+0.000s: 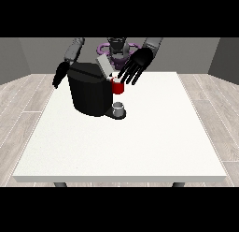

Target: Insert the coffee pod into the coffee machine and close the lid

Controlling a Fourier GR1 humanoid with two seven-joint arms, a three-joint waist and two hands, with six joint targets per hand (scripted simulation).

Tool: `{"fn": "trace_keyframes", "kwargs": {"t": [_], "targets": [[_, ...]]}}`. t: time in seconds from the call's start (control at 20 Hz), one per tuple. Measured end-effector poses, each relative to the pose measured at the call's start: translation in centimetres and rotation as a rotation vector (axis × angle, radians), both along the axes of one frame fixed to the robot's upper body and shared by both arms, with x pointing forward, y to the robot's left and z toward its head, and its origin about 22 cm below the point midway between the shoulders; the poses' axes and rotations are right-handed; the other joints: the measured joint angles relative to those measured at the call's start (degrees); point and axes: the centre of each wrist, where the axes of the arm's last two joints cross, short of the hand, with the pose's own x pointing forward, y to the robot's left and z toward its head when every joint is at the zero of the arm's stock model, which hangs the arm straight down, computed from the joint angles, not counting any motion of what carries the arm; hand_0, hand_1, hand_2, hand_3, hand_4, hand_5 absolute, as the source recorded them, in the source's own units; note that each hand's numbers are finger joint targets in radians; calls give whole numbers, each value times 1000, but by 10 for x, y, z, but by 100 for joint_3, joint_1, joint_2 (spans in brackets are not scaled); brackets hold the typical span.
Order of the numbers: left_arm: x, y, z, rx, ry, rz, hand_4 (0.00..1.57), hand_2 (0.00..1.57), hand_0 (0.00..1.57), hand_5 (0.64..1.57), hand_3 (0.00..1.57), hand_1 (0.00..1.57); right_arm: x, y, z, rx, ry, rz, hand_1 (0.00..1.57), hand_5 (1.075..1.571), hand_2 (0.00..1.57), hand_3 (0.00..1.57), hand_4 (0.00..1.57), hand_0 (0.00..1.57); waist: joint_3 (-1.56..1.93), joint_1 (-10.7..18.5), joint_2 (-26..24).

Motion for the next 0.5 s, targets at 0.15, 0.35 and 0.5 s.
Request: {"fn": "trace_keyframes", "kwargs": {"t": [0.15, 0.35, 0.5], "targets": [[0, -11, -34, -18, 70, -33, 0, 177, 0, 1571, 0, 0, -6, -13, -18, 17, 48, -42, 0, 1571, 0, 0, 0, 0, -1, 288, -330], [-3, -24, -72, -174, 154, -93, 198, 0, 0, 1571, 0, 0, -26, -28, -50, 31, 132, -85, 0, 1571, 0, 0, 0, 0, -6, 631, -883], [-9, -34, -118, -411, 243, -142, 467, 0, 0, 1571, 0, 0, -42, -40, -69, 37, 193, -131, 0, 1571, 0, 0, 0, 0, -11, 971, -1323]]}}
